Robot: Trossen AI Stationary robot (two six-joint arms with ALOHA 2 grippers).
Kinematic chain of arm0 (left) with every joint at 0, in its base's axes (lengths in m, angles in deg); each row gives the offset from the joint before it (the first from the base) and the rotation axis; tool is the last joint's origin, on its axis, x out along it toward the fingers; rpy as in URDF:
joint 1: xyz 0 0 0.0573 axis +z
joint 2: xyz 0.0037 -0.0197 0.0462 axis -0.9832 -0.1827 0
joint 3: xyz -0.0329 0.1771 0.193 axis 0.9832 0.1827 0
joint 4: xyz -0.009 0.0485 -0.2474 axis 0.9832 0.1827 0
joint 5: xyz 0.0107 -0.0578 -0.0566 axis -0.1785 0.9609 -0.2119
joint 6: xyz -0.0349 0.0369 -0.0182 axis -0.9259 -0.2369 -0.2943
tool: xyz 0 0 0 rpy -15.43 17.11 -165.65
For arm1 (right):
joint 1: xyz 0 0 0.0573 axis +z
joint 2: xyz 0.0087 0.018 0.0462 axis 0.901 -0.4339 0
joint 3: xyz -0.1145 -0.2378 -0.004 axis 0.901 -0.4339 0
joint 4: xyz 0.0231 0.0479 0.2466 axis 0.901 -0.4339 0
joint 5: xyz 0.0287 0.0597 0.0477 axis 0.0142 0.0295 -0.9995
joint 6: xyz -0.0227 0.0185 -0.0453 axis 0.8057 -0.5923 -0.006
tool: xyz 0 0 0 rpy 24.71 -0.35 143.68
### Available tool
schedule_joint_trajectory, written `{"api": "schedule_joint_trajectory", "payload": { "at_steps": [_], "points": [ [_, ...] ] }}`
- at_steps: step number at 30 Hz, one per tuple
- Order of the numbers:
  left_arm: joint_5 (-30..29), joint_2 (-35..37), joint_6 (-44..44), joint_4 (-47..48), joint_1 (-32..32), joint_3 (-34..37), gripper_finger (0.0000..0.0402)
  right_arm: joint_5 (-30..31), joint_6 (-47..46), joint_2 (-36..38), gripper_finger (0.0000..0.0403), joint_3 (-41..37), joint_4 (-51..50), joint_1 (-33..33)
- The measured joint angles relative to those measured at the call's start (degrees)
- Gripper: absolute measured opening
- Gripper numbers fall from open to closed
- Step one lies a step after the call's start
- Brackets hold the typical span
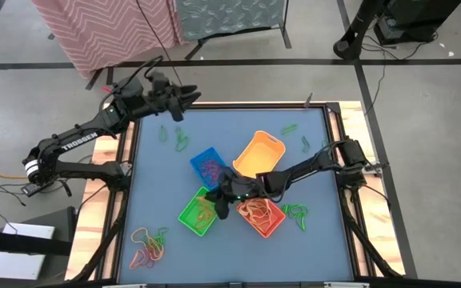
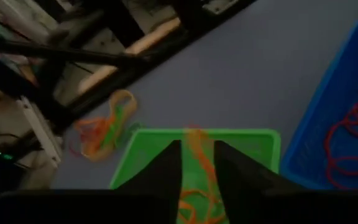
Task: Sort rubber bands into baskets
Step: Put the orange rubber band into the green bin
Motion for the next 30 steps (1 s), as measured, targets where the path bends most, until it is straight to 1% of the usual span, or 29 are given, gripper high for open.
{"api": "schedule_joint_trajectory", "payload": {
  "at_steps": [3, 5, 9, 12, 14, 17, 20, 22, 26, 30],
  "points": [
    [2.73, 0.00, -0.03, 0.02, -0.02, 0.00, 0.0227, -0.21, 2.54, -0.02, 0.0146, 3.15, -7.26, 0.46],
    [3.96, 0.00, -0.32, 0.00, 0.00, 0.00, 0.0227, -0.22, 5.52, -0.02, 0.0173, 5.33, -10.26, 1.05],
    [9.65, 0.00, -4.92, 0.00, -0.02, 0.00, 0.0227, -0.71, 8.26, 0.90, 0.0214, 9.43, -14.76, 1.16],
    [13.12, -0.01, -6.35, 0.23, -1.40, 0.00, 0.0227, -2.34, 10.83, 3.63, 0.0230, 11.71, -21.00, 0.75],
    [13.21, 0.00, -6.40, 0.41, -3.29, 0.00, 0.0227, -3.49, 13.79, 6.33, 0.0234, 12.65, -27.35, 0.53],
    [13.01, -0.02, -6.43, 0.50, -6.88, 0.00, 0.0227, -3.33, 17.48, 11.31, 0.0232, 12.68, -38.00, 0.31],
    [10.42, 0.00, -7.56, 0.95, -11.93, 0.00, 0.0227, -1.12, 20.98, 16.88, 0.0227, 12.68, -49.56, 0.31],
    [7.86, -0.05, -7.88, 2.95, -16.84, 0.00, 0.0227, 1.18, 22.95, 20.90, 0.0224, 12.13, -56.68, 0.39],
    [-2.02, -1.61, -7.96, 11.71, -30.68, 0.04, 0.0223, 5.46, 23.70, 30.54, 0.0219, 6.63, -66.79, 0.43],
    [-12.71, -5.50, -11.61, 19.58, -44.95, 0.07, 0.0216, 7.23, 18.90, 42.05, 0.0217, -1.22, -70.35, 0.21]
  ]
}}
